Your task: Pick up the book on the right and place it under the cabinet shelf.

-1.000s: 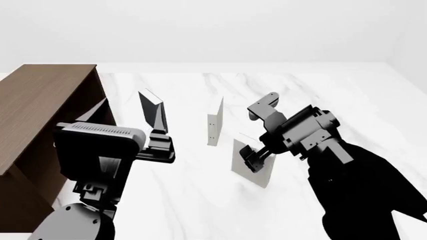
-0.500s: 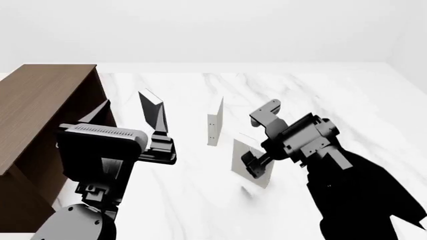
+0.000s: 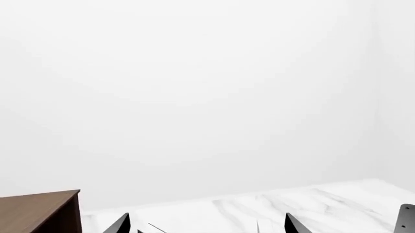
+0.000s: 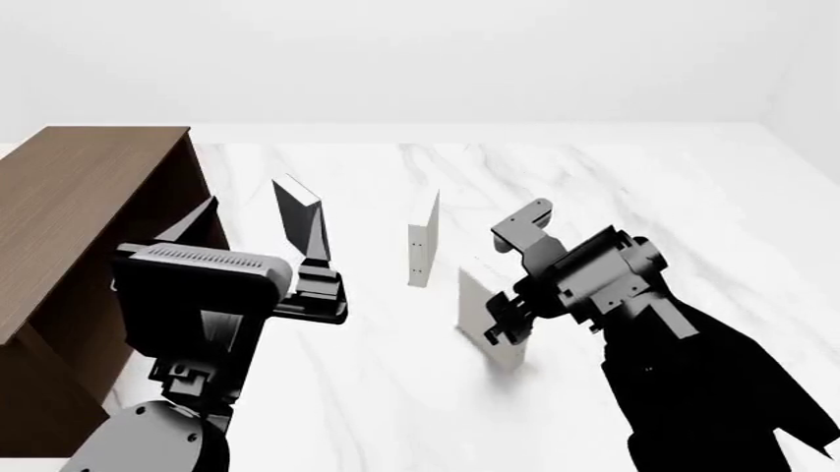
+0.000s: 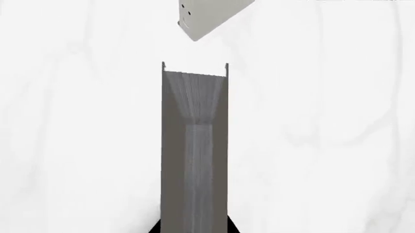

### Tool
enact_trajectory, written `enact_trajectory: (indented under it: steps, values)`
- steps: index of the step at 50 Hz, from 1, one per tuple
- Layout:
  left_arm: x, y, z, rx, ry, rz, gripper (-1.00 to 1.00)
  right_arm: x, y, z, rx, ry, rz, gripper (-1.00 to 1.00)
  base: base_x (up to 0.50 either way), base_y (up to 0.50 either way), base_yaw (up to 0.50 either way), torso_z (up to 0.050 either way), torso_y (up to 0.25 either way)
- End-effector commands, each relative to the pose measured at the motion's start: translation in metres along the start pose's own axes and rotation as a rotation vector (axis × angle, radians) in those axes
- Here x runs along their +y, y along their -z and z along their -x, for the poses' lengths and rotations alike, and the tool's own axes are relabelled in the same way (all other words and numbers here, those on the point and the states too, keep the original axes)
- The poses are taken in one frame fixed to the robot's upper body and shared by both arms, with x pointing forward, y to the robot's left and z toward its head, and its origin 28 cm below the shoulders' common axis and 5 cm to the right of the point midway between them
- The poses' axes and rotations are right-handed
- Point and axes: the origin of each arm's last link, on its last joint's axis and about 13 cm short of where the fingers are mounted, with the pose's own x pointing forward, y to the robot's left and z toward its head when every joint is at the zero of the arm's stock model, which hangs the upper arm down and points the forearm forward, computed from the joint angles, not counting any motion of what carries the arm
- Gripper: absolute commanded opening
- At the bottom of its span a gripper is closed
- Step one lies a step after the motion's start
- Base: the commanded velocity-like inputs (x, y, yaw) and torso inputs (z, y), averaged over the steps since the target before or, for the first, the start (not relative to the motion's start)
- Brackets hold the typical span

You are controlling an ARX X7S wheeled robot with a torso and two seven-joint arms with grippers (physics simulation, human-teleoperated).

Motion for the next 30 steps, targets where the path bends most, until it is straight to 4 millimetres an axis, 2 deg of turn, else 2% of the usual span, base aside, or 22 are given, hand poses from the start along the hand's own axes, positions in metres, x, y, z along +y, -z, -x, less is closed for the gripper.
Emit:
enact_trajectory:
  steps: [1,12,21,30]
  values:
    - [0.000,0.000,0.000,-0.001,-0.001,-0.002,1.00,0.003,-0.004,0.007,-0.042,-0.051,0.009,-1.00,0.00,0.00,0.00,0.000,0.000]
    - [-0.003,-0.008,-0.003,-0.053,0.027,-0.012,1.00,0.017,-0.006,0.044,-0.084,-0.062,0.092,-1.00,0.00,0.00,0.00,0.000,0.001]
    - [-0.004,-0.019,-0.004,-0.089,0.043,-0.014,1.00,0.027,0.003,0.072,-0.143,-0.054,0.136,-1.00,0.00,0.00,0.00,0.000,0.001]
    - [0.000,-0.046,-0.004,-0.156,0.034,-0.055,1.00,0.035,0.015,0.093,-0.263,-0.044,0.117,-1.00,0.00,0.00,0.00,0.000,0.001]
